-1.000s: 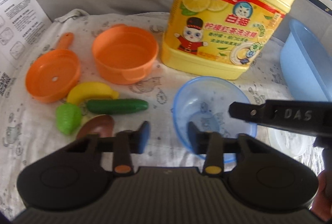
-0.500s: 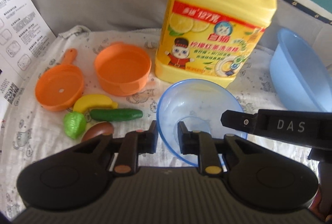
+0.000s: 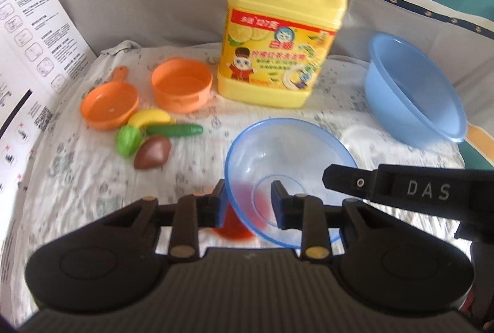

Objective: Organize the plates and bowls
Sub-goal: 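Carry the blue bowl beside the plate stack and open both grippers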

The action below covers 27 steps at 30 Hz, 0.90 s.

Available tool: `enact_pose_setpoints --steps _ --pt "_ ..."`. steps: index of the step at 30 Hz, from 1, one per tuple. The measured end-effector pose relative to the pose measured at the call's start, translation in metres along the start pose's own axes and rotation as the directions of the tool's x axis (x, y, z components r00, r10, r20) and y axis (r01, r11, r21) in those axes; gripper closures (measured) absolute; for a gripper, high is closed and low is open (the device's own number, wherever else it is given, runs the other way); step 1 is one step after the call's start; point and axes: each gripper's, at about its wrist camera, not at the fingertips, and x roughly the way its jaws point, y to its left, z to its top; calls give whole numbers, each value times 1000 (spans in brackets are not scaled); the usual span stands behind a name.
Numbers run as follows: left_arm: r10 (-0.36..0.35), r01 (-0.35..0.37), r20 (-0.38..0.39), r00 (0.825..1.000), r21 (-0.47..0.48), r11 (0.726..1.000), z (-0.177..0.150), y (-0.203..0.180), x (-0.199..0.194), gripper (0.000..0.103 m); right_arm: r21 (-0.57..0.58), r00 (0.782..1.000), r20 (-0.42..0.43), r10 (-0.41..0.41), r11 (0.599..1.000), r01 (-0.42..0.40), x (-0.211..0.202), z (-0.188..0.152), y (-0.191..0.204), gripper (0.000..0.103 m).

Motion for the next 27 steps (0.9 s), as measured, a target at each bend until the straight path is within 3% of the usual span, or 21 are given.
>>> enact_pose_setpoints --steps 14,27 --pt "-18 17 7 1000 32 999 -72 -15 -72 68 -7 1000 -6 0 1000 0 -68 -64 1 84" --pt "-19 21 -30 999 63 998 -141 -7 -95 68 -24 998 -67 9 1000 -11 -84 -130 -5 84"
